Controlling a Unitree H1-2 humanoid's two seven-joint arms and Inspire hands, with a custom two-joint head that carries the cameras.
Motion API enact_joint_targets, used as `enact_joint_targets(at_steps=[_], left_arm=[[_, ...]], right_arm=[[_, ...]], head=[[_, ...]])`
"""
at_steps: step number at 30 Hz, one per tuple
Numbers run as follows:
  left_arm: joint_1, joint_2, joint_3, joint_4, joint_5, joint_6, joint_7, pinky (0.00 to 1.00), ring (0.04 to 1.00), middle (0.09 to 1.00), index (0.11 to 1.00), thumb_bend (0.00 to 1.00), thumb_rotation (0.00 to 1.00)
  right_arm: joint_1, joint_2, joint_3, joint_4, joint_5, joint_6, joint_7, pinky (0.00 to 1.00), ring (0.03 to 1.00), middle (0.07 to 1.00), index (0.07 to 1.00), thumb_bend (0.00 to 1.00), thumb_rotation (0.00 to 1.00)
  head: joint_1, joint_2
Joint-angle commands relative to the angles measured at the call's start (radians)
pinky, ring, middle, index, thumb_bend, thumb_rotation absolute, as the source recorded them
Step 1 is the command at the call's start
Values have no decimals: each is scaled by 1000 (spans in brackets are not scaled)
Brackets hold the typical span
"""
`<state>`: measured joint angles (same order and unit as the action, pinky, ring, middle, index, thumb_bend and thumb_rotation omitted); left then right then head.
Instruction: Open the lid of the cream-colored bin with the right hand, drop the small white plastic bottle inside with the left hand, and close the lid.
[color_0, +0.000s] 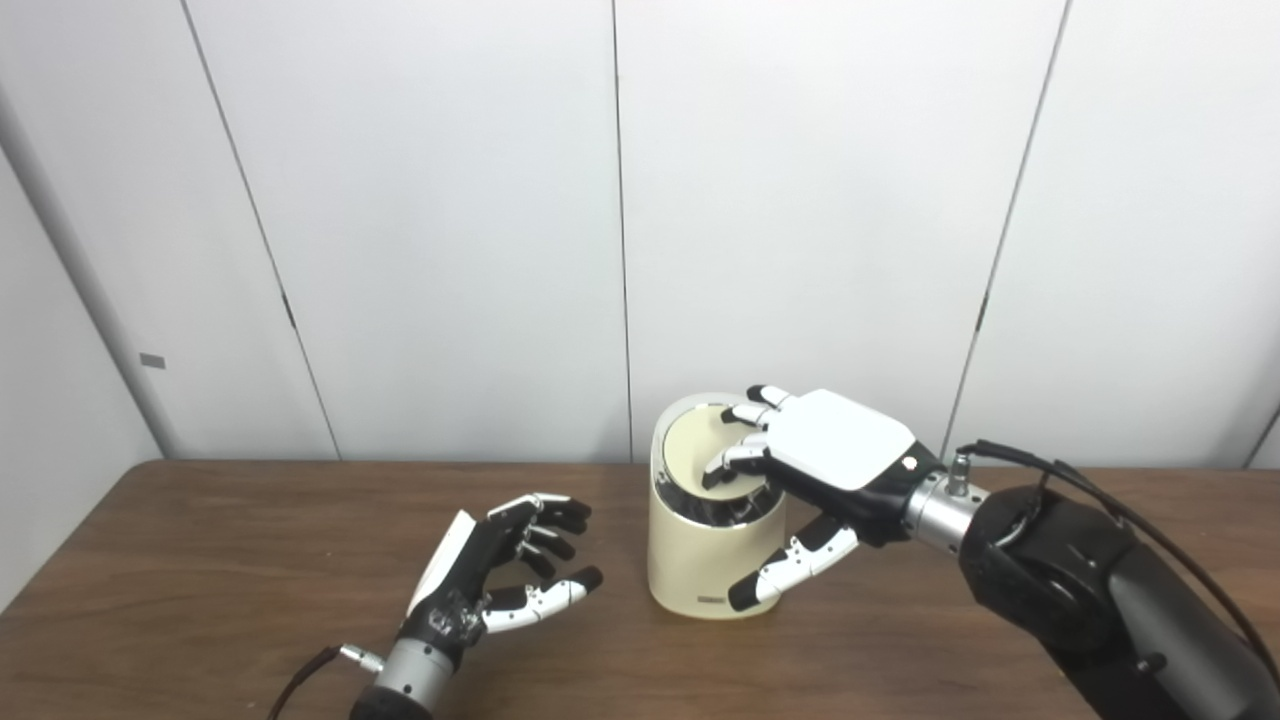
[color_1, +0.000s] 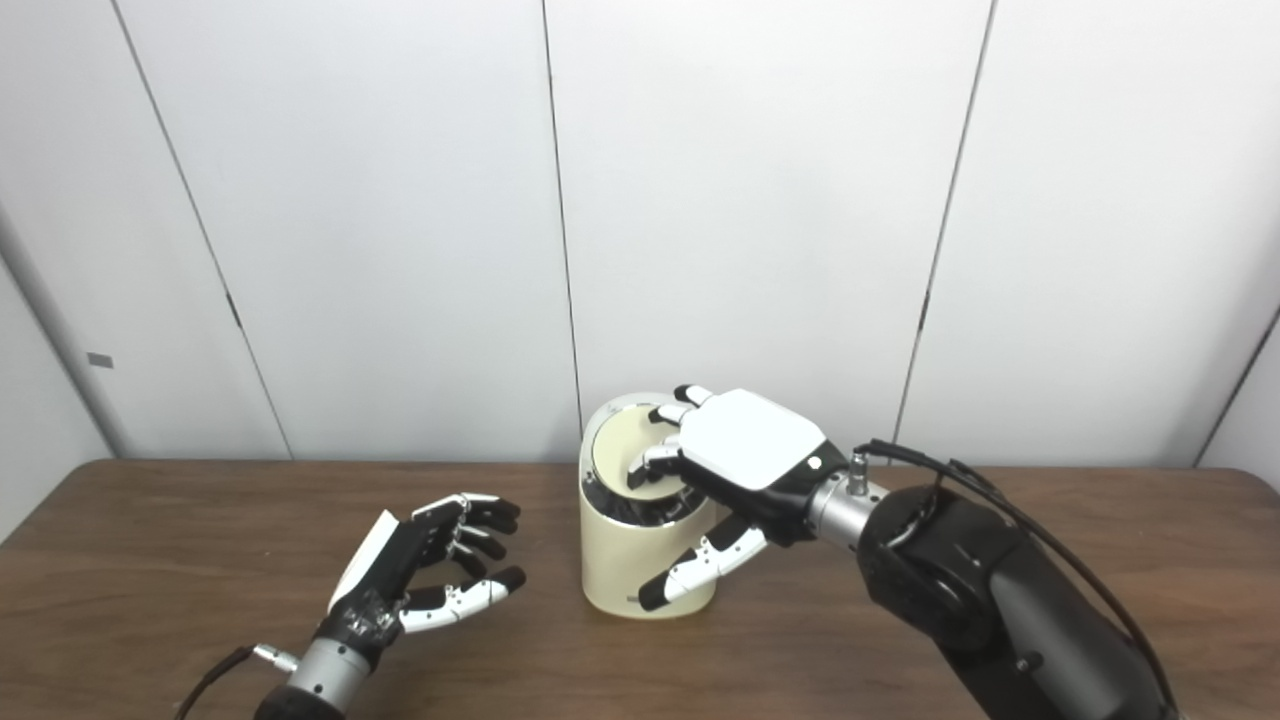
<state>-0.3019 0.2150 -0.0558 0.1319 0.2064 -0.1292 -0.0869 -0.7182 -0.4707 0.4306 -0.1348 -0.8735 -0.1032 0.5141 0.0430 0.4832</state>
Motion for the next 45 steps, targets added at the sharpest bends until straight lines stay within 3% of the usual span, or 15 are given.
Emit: enact_joint_targets(at_steps=[1,12,17,24,28,31,36,45], left_arm=[[-26,11,10,-43,5,-8,12,527,618,698,709,667,238],[-22,13,8,-46,10,-5,11,525,618,696,708,654,243],[-23,11,9,-45,5,-5,10,527,619,696,710,653,235],[-23,8,7,-48,8,-2,12,529,615,692,709,655,224],[-21,7,8,-48,8,-1,13,526,610,682,708,661,230],[-21,7,7,-47,10,-4,13,531,609,678,708,657,224],[-22,7,9,-40,6,-17,15,529,608,677,705,656,224],[-25,3,23,-35,-24,-38,15,517,609,686,702,664,185]], right_arm=[[-17,-22,5,5,-36,18,57,1000,946,748,761,776,901],[-10,-14,-5,-9,-38,32,96,1000,929,742,761,785,905],[-3,-4,-35,-4,18,31,71,981,915,737,755,757,922],[21,64,-165,-35,211,124,28,919,867,737,778,674,734],[36,114,-242,-48,286,167,-33,715,796,757,831,641,621],[53,154,-294,-38,321,157,-115,651,781,778,854,620,617],[109,180,-364,-21,386,145,-222,719,827,821,882,615,592],[236,211,-436,61,554,113,-310,693,825,863,902,660,305]], head=[[1,3],[-2,5],[0,4],[0,5],[0,9],[0,9],[0,9],[2,14]])
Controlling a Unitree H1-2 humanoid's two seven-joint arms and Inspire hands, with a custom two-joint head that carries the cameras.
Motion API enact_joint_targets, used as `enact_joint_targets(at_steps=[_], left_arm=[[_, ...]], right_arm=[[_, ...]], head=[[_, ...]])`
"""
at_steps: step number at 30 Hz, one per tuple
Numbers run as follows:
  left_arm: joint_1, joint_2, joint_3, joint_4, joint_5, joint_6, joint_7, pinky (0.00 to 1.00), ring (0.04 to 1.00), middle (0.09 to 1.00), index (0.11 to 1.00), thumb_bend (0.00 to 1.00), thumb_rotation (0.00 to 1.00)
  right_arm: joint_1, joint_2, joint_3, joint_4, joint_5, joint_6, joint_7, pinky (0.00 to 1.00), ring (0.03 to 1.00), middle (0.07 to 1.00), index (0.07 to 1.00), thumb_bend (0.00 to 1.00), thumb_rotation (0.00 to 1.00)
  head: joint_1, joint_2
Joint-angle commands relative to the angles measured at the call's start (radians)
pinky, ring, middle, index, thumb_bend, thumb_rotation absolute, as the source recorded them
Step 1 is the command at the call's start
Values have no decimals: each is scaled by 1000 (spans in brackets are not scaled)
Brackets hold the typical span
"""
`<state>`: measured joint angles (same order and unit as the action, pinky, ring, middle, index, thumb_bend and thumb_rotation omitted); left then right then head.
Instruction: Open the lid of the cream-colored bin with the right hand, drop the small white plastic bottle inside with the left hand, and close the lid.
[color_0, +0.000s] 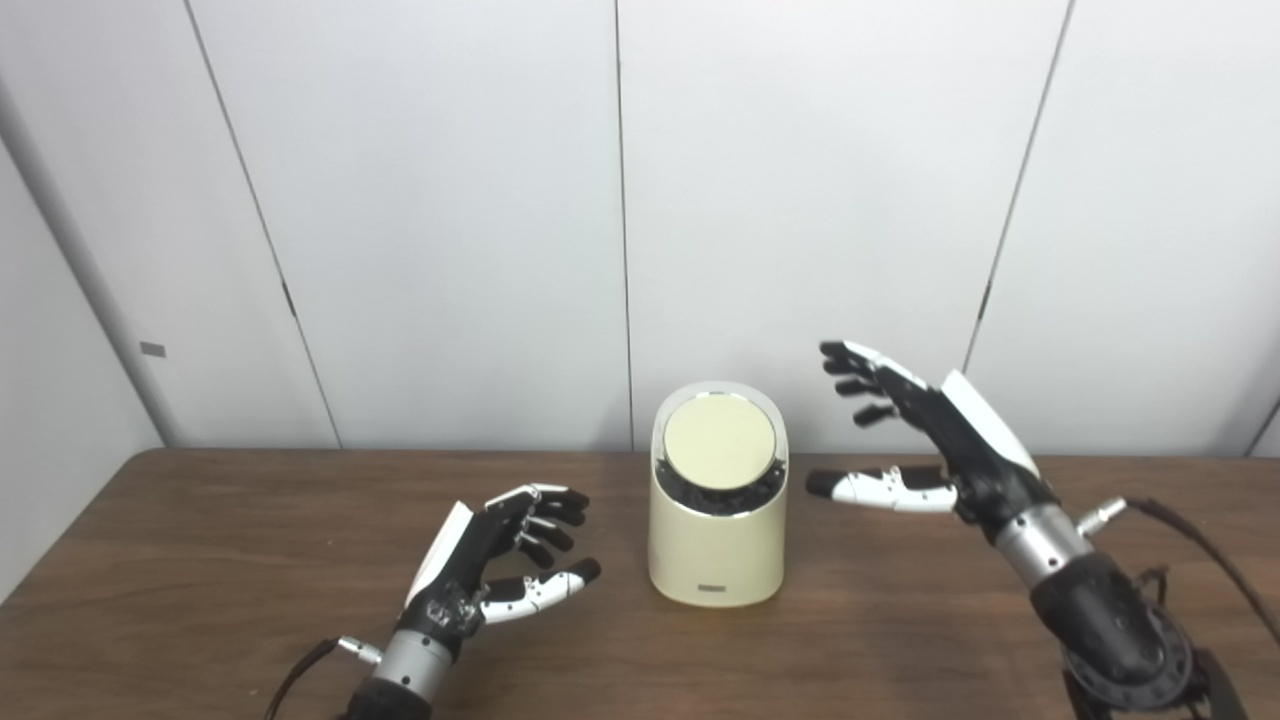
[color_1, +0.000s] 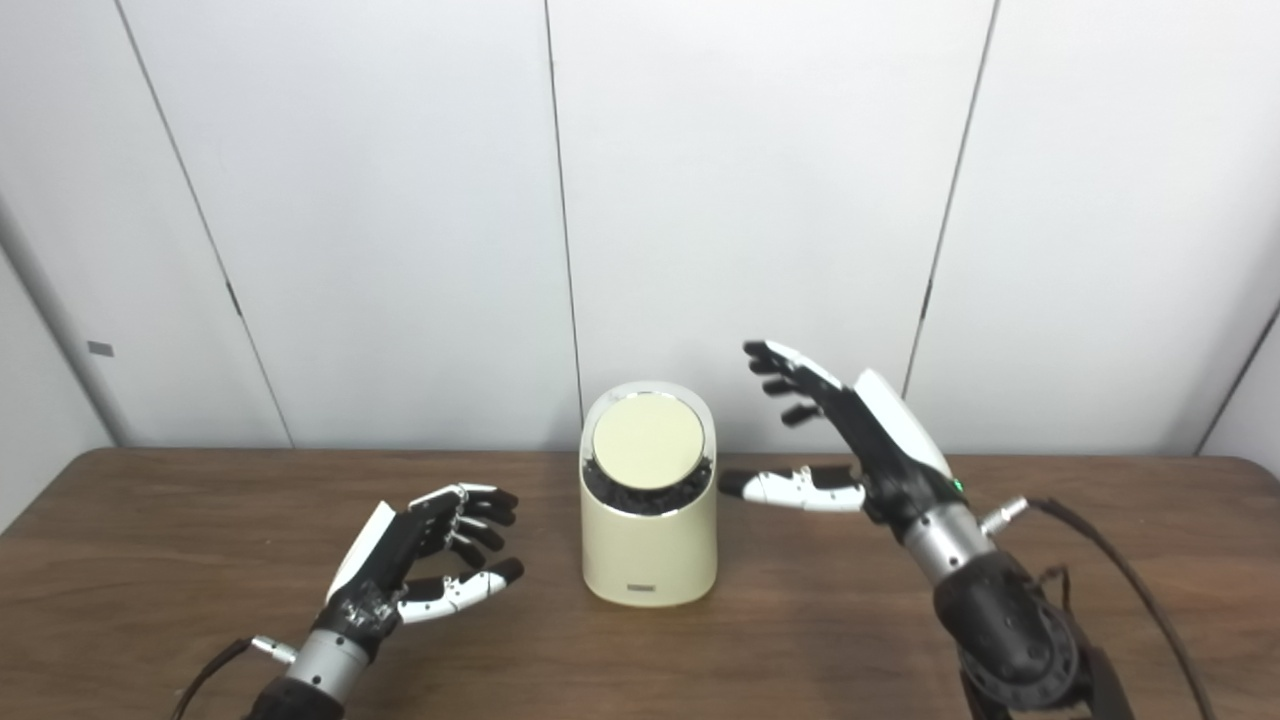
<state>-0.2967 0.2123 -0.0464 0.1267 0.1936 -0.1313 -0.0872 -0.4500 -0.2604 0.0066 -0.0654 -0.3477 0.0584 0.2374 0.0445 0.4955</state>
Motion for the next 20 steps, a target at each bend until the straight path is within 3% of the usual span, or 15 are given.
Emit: enact_joint_targets(at_steps=[1,8,15,20], left_arm=[[-31,6,15,-30,-14,-39,15,516,611,690,700,659,173],[-35,3,31,-24,-55,-60,9,550,636,712,718,658,153],[-24,3,46,-28,-113,-77,-12,597,707,788,841,697,186],[-13,-2,61,-32,-152,-111,-15,612,731,812,880,668,151]], right_arm=[[-25,-1,-11,6,31,-62,-44,698,830,860,899,664,304],[21,10,-21,64,70,-128,-113,710,830,860,885,672,328],[28,49,-17,191,115,-283,-185,674,788,844,872,706,349],[48,80,-24,218,163,-321,-199,701,795,841,866,718,333]], head=[[-1,2],[-5,-1],[-20,-5],[-31,-11]])
